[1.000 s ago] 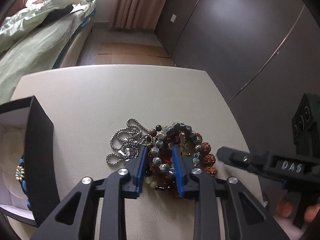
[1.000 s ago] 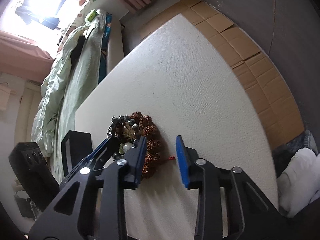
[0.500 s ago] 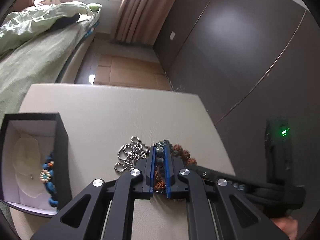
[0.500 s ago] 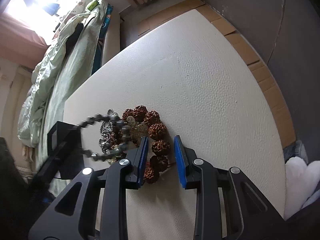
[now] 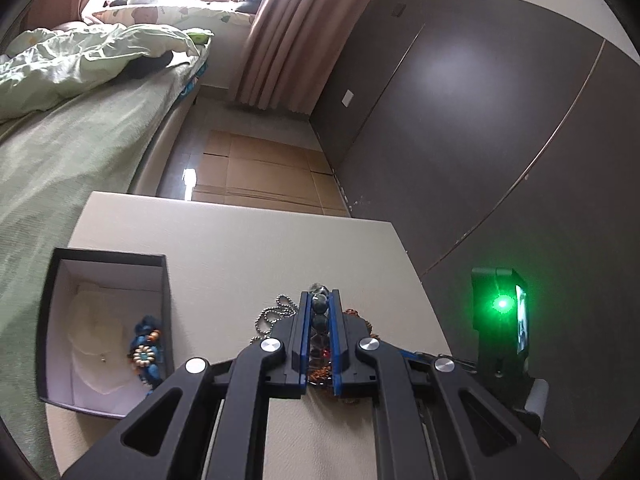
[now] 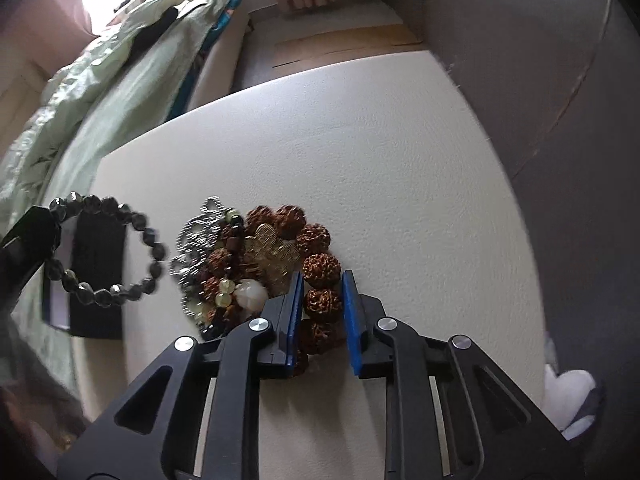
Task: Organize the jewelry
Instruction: 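Grasp the dark beaded bracelet with the left tool while the right grasps the brown rudraksha bracelet, then lower both held bracelets into the black box and open both tools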
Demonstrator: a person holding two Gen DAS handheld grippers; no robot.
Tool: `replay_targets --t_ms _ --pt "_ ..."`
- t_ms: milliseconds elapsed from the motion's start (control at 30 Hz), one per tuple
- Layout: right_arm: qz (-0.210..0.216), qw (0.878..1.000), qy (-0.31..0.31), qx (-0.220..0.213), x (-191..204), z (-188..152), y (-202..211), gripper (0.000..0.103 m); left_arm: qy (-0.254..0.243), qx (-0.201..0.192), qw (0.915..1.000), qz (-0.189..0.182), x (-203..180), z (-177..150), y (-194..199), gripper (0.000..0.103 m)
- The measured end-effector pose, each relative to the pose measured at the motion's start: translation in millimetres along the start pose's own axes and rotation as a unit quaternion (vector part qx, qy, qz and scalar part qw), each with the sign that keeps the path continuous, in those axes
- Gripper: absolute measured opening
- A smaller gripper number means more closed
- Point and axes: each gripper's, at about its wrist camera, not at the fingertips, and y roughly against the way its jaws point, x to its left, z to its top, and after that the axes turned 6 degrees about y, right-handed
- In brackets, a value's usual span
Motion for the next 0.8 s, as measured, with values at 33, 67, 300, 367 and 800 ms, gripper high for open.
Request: replay_targets --t_ms 33,67,300,367,800 --pt "0.007 1.0 0.001 -0.003 1 0 2 0.02 -0.002 -0.003 1.0 0.002 0 1 5 0.006" --pt "0.014 1.0 0.001 -0.01 1 0 6 0.02 -0.004 -0.005 1.0 0.002 1 2 8 0.006" --pt "0.114 0.991 -0.02 -0.062 1 10 35 0.02 -0.011 -0.031 0.9993 0.02 4 8 46 0.006" --pt "0.155 0.985 -0.027 -0.077 2 14 42 0.02 -0.011 -0.037 0.9989 0.025 7 10 55 0.006" --pt "0.256 0.957 -0.028 -0.133 30 24 75 0.02 -0.002 -0.064 0.9964 0.055 31 16 98 0.006"
